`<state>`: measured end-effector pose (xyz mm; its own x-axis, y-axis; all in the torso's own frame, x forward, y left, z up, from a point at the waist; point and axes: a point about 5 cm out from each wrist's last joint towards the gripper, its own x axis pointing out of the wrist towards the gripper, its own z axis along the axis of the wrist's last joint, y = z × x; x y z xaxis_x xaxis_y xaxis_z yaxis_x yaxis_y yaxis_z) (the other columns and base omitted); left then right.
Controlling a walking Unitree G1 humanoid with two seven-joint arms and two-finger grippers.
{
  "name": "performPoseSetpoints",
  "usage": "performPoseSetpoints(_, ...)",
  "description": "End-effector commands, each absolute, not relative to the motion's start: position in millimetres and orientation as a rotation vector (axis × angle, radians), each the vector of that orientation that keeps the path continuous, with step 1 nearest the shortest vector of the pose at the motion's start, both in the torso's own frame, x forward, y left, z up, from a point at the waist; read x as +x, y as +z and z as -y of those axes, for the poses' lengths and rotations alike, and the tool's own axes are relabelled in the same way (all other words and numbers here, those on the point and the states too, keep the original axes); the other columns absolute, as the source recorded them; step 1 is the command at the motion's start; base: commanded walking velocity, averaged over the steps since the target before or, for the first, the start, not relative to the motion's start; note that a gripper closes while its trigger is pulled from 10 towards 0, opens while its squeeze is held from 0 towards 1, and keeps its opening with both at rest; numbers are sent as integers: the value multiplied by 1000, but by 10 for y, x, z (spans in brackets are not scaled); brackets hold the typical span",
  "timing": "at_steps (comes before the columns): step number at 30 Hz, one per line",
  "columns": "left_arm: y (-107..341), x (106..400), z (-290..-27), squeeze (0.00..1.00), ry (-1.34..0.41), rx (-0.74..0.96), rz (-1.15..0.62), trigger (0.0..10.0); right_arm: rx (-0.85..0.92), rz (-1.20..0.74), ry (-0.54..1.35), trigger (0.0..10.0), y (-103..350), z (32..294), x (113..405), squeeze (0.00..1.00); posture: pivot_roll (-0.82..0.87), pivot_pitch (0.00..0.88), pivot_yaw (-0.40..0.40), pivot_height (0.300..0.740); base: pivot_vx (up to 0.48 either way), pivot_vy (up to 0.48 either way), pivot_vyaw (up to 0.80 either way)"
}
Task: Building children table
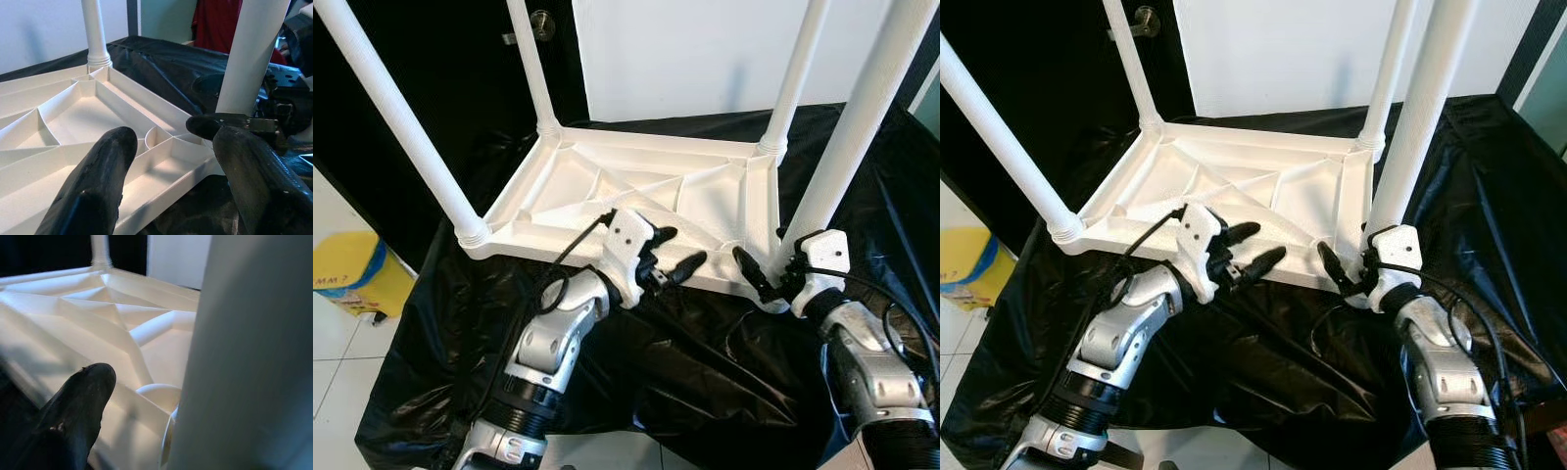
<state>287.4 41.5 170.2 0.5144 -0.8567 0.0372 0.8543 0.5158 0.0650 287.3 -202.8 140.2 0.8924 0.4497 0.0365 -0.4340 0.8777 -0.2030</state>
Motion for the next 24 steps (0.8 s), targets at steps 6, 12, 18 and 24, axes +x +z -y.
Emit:
performPoseSetpoints(6,1639,2749,-345,0,-1197,67,28,10000,-248,24,621,8353,1334,1955,2962,0,-147,1,63,740,0,0,0)
performPoseSetpoints(12,1634,2737,-345,0,-1207,76,24,10000,-261,0,619,1255,1289,1989,2965,0,-142,0,54,740,0,0,0)
performPoseSetpoints(18,1634,2708,-353,0,-1203,71,14,10000,-252,-27,608,0,1219,2072,2925,0,-158,0,55,740,0,0,0)
performPoseSetpoints(24,1638,2717,-354,0,-1200,70,9,10000,-215,-26,534,10000,1174,2104,2869,0,-173,0,65,740,0,0,0)
